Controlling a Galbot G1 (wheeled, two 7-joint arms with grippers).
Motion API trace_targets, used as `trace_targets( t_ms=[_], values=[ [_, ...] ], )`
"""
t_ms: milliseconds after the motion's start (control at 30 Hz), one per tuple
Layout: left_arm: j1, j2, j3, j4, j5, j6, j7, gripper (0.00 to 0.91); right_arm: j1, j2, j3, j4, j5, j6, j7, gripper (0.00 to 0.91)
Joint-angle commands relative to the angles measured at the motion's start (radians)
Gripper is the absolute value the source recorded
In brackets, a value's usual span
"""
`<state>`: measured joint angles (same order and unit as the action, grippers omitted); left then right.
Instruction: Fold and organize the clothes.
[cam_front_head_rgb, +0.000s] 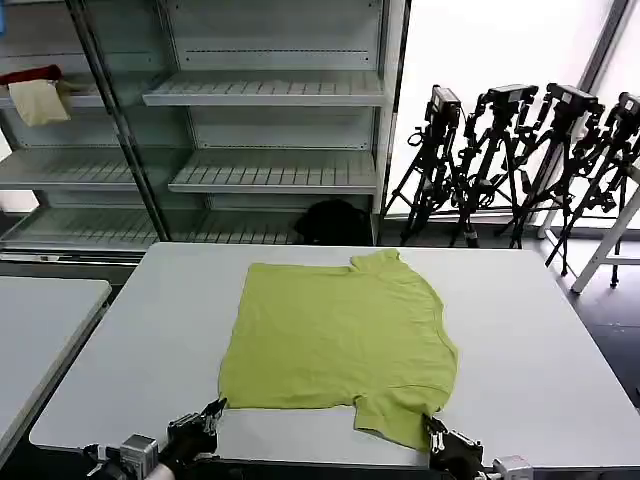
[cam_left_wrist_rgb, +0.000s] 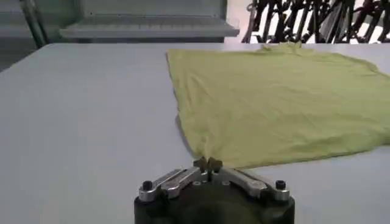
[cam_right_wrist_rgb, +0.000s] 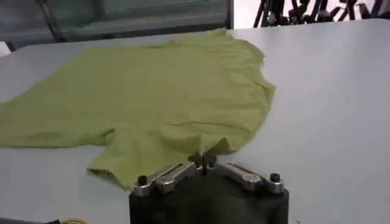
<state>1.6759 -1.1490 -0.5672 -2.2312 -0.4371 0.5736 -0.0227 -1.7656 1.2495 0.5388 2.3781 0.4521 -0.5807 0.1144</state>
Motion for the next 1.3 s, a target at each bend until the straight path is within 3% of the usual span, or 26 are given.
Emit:
trace_targets(
  t_ms=[33,433,533,700,1000,1300],
  values=[
    [-0.064,-0.021,-0.027,-0.017,-0.037,-0.023,0.010,0.000,0.032,0.011,0.012,0.012,0.032,0.002,0.003,0.000],
    [-0.206,-0.086,-0.031,-0.031,-0.071,0.005,0.017,0.000,0.250,0.092,0.020,-0.060,-0.024,-0.001,-0.012,0.000],
    [-0.232,-0.097,-0.017,-0.002,-0.041,0.006,0.016,0.000,0.318,0.116,0.009,-0.101,-0.123,0.000,-0.066,0.000],
    [-0.273,-0.117,-0.001,0.080,0.014,0.006,0.019,0.000,0.455,0.132,-0.001,-0.200,-0.159,0.000,-0.124,0.000],
    [-0.324,-0.138,0.015,0.197,0.081,0.005,0.034,0.000,0.582,0.142,-0.025,-0.352,-0.217,0.000,-0.199,0.000],
    [-0.354,-0.145,0.024,0.225,0.108,0.004,0.043,0.010,0.605,0.162,-0.027,-0.442,-0.258,0.002,-0.227,0.000]
  ],
)
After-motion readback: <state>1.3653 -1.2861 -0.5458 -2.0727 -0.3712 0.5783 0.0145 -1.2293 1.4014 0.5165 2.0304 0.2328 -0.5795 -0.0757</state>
